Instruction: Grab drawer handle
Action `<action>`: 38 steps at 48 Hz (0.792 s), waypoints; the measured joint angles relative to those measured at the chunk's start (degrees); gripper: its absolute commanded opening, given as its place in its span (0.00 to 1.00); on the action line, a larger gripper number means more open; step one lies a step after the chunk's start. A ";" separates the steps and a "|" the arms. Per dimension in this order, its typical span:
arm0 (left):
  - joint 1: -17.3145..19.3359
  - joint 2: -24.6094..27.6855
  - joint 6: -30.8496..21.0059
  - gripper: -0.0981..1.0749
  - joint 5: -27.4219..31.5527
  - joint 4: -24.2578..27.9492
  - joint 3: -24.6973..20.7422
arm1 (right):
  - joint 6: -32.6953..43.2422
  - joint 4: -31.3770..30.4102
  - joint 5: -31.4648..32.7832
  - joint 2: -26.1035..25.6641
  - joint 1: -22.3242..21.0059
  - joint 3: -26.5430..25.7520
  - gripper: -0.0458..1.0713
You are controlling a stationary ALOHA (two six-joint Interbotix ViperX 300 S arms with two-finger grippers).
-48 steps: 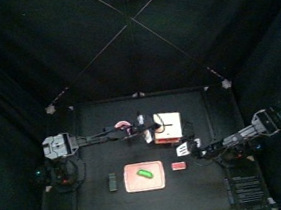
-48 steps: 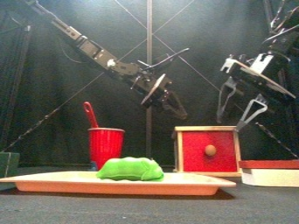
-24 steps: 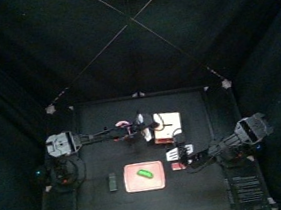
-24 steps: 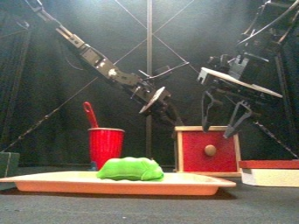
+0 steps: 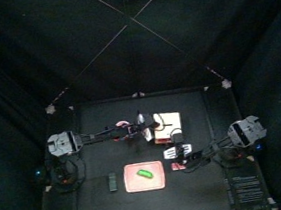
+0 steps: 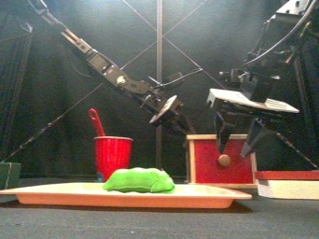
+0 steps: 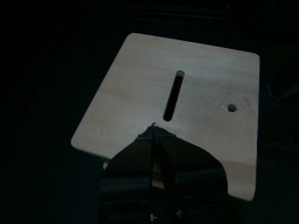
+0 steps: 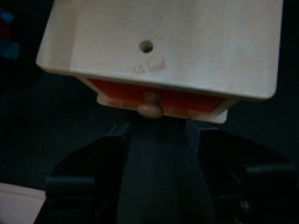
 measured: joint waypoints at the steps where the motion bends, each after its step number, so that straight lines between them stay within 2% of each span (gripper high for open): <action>1: 0.00 0.00 -0.09 0.45 0.00 -0.09 0.00 | 0.09 -0.09 0.00 0.09 -0.26 0.00 0.82; 38: -0.18 0.00 0.00 0.45 0.18 -0.09 0.00 | 0.00 1.76 -0.62 3.34 -3.16 -2.64 0.82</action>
